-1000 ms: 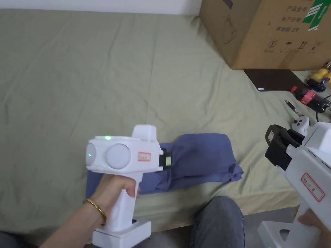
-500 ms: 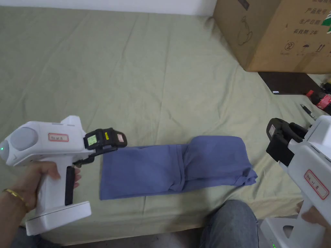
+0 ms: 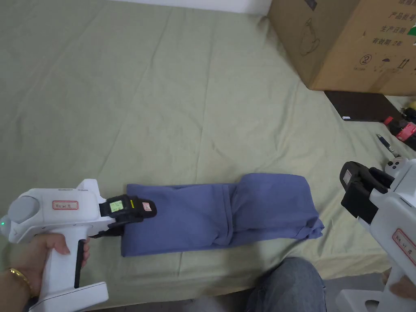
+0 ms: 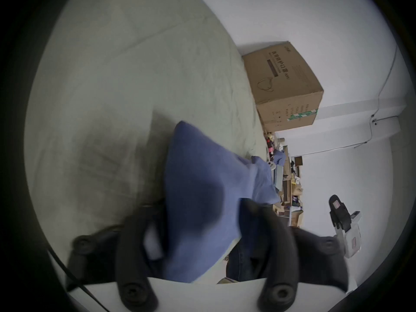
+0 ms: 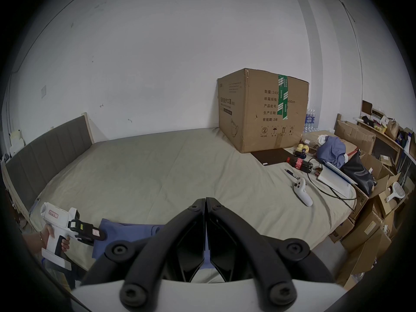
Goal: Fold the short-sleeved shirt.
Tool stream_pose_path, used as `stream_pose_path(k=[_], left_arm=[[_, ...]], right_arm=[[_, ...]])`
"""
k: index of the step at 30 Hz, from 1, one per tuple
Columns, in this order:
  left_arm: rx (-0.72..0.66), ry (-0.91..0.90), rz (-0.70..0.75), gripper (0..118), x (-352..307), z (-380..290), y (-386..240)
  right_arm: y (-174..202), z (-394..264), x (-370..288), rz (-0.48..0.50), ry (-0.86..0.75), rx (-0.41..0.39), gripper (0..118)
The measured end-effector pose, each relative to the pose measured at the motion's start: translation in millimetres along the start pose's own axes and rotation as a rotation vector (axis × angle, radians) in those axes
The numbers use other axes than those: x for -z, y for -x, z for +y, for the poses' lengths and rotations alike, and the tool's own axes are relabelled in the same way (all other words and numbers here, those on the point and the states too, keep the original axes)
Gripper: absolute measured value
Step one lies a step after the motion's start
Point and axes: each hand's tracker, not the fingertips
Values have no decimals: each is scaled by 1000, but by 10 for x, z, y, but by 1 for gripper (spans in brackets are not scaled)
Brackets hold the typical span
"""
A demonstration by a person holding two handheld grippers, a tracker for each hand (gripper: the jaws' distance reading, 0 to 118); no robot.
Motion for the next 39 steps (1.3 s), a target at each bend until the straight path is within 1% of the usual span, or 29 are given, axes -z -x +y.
stream_pose_path(k=[1,2,3,4,5,6,7,9,11,13,14,15,16,18,19,21,24,26,27,28,30,31,34,35,38,39], left_arm=[[3,13,46,35,54,-15,-13],[42,8,92,21,99,-22,-24],[63,4,129,17,119,-41,-63],[53,1,129,14,112,-43,-105],[28,-3,140,11,94,-27,-160],[-4,2,183,10,77,-1,-217],[-14,-7,200,8,49,1,-277],[3,-27,219,7,-26,-20,-420],[7,-47,269,6,-118,-19,-487],[-1,-53,280,5,-263,-12,-537],[4,-64,289,5,-345,-10,-549],[4,-86,295,5,-462,-9,-548],[-1,-101,302,5,-564,4,-534],[-11,-161,365,5,-831,27,-486],[-8,-182,395,5,-948,40,-459],[-14,-225,486,5,-1224,67,-392],[-36,-299,586,5,-1593,75,-372],[-19,-356,639,5,-1767,53,-468],[11,-371,676,5,-1814,39,-553],[44,-379,702,5,-1825,24,-641],[121,-373,743,5,-1778,-10,-854],[147,-367,748,5,-1726,-28,-952],[210,-353,733,5,-1466,-89,-1272],[256,-335,732,5,-1348,-111,-1389],[363,-282,687,5,-986,-187,-1710],[383,-259,668,5,-857,-205,-1805]], right_arm=[[4,-7,18,-4,5,-7,0],[5,-15,37,-7,10,-13,0],[3,-25,53,-4,17,-10,0],[6,-36,66,-1,23,-6,0],[7,-46,84,0,29,-5,0],[5,-52,99,2,35,-3,0],[13,-54,109,15,38,14,0],[34,-59,115,23,36,10,0],[49,-54,106,33,31,2,0],[63,-44,94,49,27,-2,0],[59,-40,89,53,26,1,0],[57,-31,79,71,13,25,0],[49,-32,74,70,12,25,0],[35,-34,70,78,8,34,0],[26,-47,72,80,32,52,0],[19,-54,72,90,28,57,0],[17,-78,63,102,23,68,0],[13,-99,64,106,22,77,0],[6,-108,68,108,21,83,0],[5,-106,69,117,-15,70,0],[0,-114,65,120,-13,83,0],[-17,-117,64,99,-3,89,0],[-27,-117,18,102,-12,90,0],[-30,-118,-10,137,-10,97,0],[-92,-119,-70,125,-25,113,0],[-119,-123,-87,100,-33,93,0]])
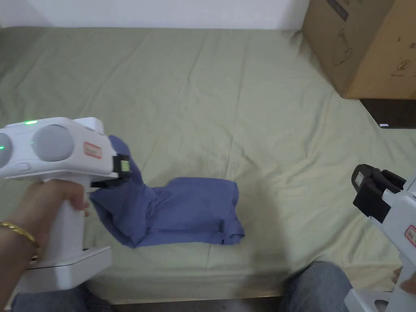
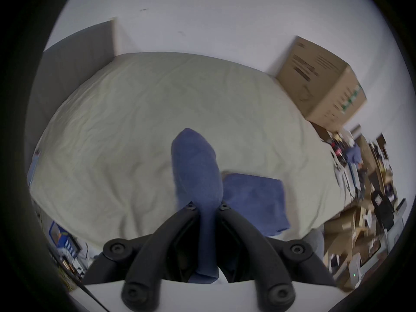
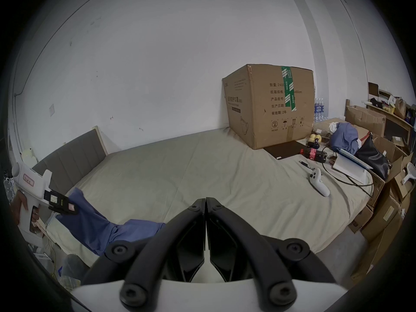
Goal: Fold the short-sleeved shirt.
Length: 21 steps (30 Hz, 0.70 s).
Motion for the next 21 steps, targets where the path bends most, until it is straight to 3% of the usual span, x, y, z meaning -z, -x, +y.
stream_pose_path(k=[6,9,12,15,17,21], left_arm=[[148,89,-95,7,434,-32,-853],[151,161,-95,9,795,-77,-1167],[180,212,-80,28,1212,-156,-1390],[213,290,-82,56,1498,-263,-1502],[177,321,-133,57,1469,-266,-1489],[65,185,-283,57,1083,-101,-1266]], right_arm=[[-111,-23,-137,-27,-2,0,0],[-187,-37,-201,-54,-2,-2,0],[-259,-41,-252,-83,0,1,0],[-308,-35,-286,-100,1,8,0],[-330,-25,-289,-111,7,0,0],[-347,-15,-232,-117,19,-8,0]])
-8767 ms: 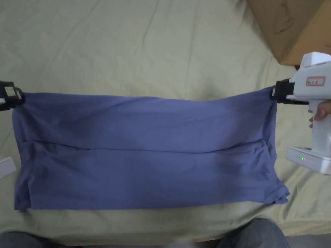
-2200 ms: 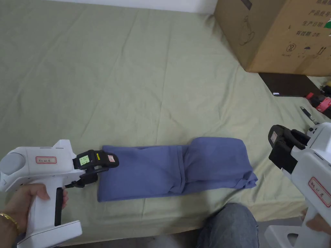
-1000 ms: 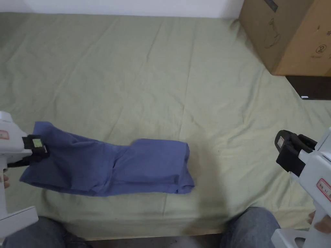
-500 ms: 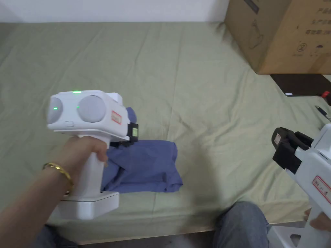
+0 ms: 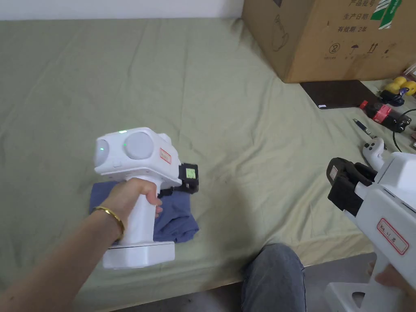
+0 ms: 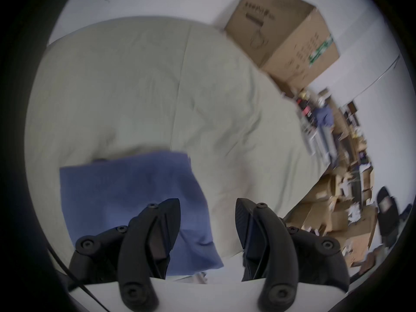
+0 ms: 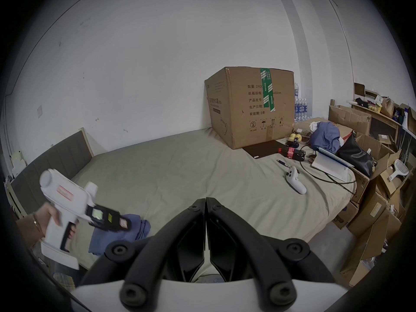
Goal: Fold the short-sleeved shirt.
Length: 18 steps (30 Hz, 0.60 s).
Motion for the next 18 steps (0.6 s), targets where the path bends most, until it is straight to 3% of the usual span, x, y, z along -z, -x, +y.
stream_pose_path(k=[4,6,7,8,13,18], left_arm=[[83,-238,69,51,-375,3,64],[184,-287,174,29,-316,-76,31],[245,-280,225,8,-230,-135,19],[274,-265,252,0,-129,-202,17],[228,-109,162,0,371,-499,-6],[245,9,190,0,873,-812,-103]], right_arm=[[82,1,63,17,11,-16,0],[121,2,94,30,16,-23,0],[139,2,110,33,20,-25,0],[157,-3,120,36,22,-29,0],[165,-19,141,41,34,-38,0],[139,-38,149,23,46,-51,0]])
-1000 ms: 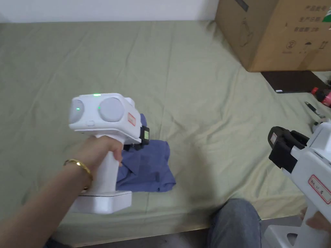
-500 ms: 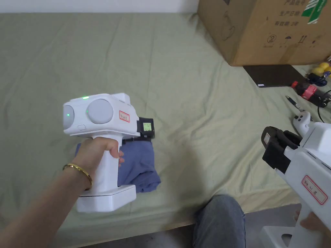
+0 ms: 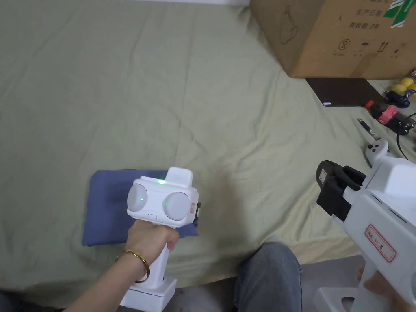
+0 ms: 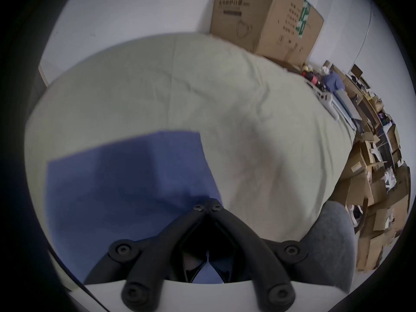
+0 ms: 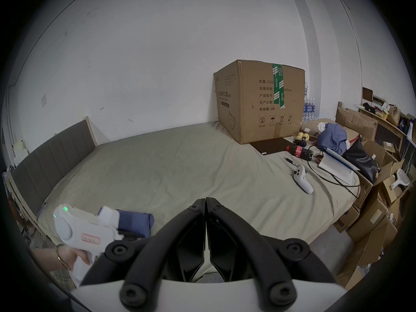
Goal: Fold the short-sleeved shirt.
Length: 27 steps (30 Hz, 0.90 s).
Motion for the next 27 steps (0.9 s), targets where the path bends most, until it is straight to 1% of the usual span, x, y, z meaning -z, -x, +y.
stream_pose_path(k=[1,3,4,7,9,12,14,16,17,20,22,24,25,27], left_arm=[[-22,18,-23,0,58,-20,3],[-50,-15,-20,0,50,11,27],[-68,-2,-36,0,45,43,63],[-164,16,-124,0,-104,170,199],[-207,-64,-209,0,-384,225,316],[-230,-253,-313,0,-924,292,553],[-242,-363,-253,0,-1279,300,760],[-232,-497,-87,0,-1597,240,968],[-213,-551,31,0,-1731,194,1065],[-163,-671,278,0,-1987,-15,1337],[-190,-701,367,0,-2120,-163,1494],[-208,-713,398,0,-2203,-302,1618],[-210,-712,430,0,-2231,-369,1658],[-198,-704,441,0,-2261,-486,1702]], right_arm=[[0,-4,-6,-5,0,-1,0],[3,-11,-19,-4,5,-6,0],[11,-12,-23,-3,6,-11,0],[67,7,-11,4,13,-30,0],[124,37,-1,11,5,-36,0],[267,128,43,49,-10,-53,0],[427,202,75,83,-34,-80,0],[601,261,126,122,-54,-88,0],[701,283,166,139,-63,-92,0],[1041,321,322,183,-78,-120,0],[1279,299,465,226,-76,-128,0],[1513,221,662,256,-61,-143,0],[1638,162,779,256,-43,-154,0],[1844,10,1006,275,4,-168,0]])
